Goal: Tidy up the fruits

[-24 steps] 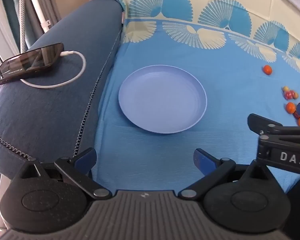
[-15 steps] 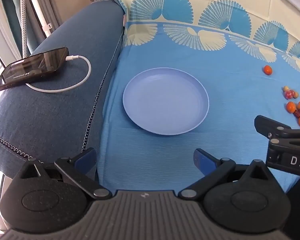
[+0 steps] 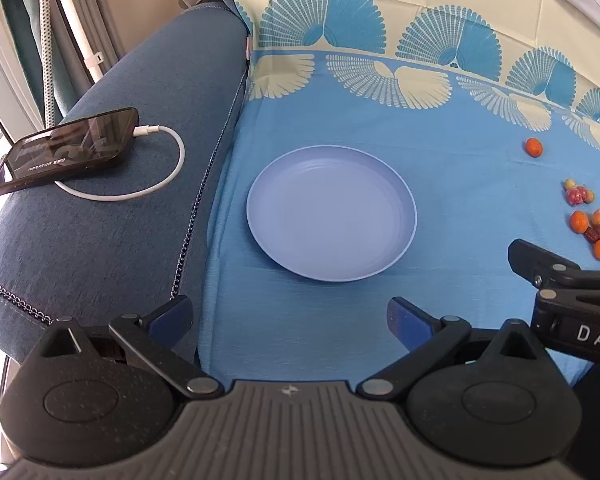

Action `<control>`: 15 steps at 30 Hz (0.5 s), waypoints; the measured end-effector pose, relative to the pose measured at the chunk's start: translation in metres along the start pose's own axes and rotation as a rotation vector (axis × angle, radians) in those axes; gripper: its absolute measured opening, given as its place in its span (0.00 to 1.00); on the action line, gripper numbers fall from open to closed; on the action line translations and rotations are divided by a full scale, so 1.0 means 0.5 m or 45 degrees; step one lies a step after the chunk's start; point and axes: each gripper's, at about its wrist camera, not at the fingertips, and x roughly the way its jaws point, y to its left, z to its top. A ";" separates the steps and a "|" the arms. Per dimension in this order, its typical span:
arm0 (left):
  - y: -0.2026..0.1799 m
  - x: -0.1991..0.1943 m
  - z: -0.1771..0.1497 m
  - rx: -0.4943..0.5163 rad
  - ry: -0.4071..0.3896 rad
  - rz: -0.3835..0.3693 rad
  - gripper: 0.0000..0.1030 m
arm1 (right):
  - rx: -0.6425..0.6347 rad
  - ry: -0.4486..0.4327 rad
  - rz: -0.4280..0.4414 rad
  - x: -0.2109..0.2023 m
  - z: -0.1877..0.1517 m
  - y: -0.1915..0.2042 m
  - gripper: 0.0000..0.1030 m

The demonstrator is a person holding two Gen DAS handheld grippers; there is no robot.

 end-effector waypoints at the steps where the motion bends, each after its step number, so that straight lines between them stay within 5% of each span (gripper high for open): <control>1: 0.000 0.000 0.002 0.002 0.002 0.001 1.00 | -0.001 0.001 0.000 0.000 0.000 0.001 1.00; 15: -0.006 0.020 0.032 0.052 0.012 -0.001 1.00 | 0.023 0.013 0.013 0.019 0.002 -0.007 1.00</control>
